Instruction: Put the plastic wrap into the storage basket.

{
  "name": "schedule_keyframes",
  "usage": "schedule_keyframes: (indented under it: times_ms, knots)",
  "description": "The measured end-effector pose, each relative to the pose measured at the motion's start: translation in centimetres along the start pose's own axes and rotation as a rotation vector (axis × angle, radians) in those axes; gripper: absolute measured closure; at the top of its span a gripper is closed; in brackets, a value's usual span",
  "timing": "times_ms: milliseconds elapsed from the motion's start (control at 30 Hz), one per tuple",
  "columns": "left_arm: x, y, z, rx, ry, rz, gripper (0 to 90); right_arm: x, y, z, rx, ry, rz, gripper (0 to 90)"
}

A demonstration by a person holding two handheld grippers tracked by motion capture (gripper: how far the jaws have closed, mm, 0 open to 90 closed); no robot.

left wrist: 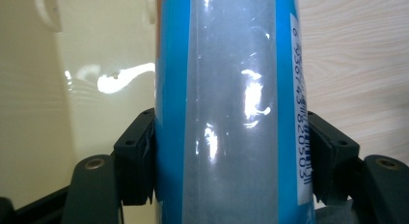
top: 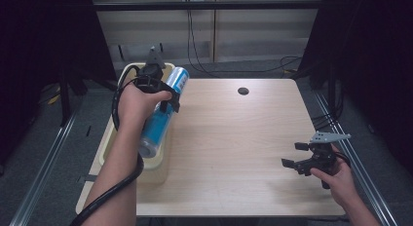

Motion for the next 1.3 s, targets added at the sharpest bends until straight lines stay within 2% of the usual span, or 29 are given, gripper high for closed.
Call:
schedule_keyframes:
  times_ms: [67, 200, 267, 467, 567, 600, 700, 967, 1000, 1167, 1300]
  knots:
    - [0.2, 0.3, 0.2, 0.011, 0.009, 0.0, 32.2, 0.0, 0.0, 0.0, -0.003, 0.002, 0.002, 2.4]
    - [0.4, 0.7, 0.5, 0.003, 0.017, -0.009, 32.2, 0.0, -0.2, 0.1, -0.001, 0.005, 0.004, 2.4]
    - [0.6, 0.9, 0.5, 0.013, 0.011, -0.004, 32.2, -0.1, -0.2, 0.2, -0.004, 0.003, 0.003, 2.4]
    - [0.6, 2.3, 0.5, 0.021, 0.009, -0.032, 32.2, -0.3, -0.4, 0.2, -0.012, 0.007, 0.007, 2.4]
    - [0.6, 3.0, 0.7, 0.003, 0.009, -0.042, 32.2, -0.5, -0.6, 0.2, -0.01, 0.013, 0.006, 2.4]
    - [0.6, 3.2, 0.7, 0.011, 0.022, -0.045, 32.2, -0.5, -0.6, 0.3, -0.014, 0.011, 0.005, 2.4]
    - [0.8, 3.8, 1.0, 0.001, 0.029, -0.052, 32.2, -0.6, -0.7, 0.3, -0.016, 0.013, 0.006, 2.4]
    - [1.4, 4.3, 2.2, -0.017, 0.048, -0.049, 32.2, -0.7, -0.7, 0.3, -0.017, 0.02, 0.007, 2.5]
    - [1.5, 4.3, 2.3, -0.016, 0.062, -0.048, 32.2, -0.7, -0.7, 0.4, -0.018, 0.019, 0.007, 2.5]
    - [1.8, 4.2, 3.1, -0.026, 0.063, -0.042, 32.2, -0.7, -0.7, 0.3, -0.017, 0.018, 0.007, 2.5]
    - [2.2, 4.1, 3.9, -0.033, 0.085, -0.036, 32.2, -0.7, -0.7, 0.3, -0.016, 0.018, 0.007, 2.5]
Point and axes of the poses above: each handheld gripper's, and its own axes: y roughly backward along the jaws, x roughly out of its underside, z roughly to its left, the point moved 9 cm from there along -y, roughly forward along the jaws, and after that the axes turned 12 degrees about z, right-handed, at the moved point
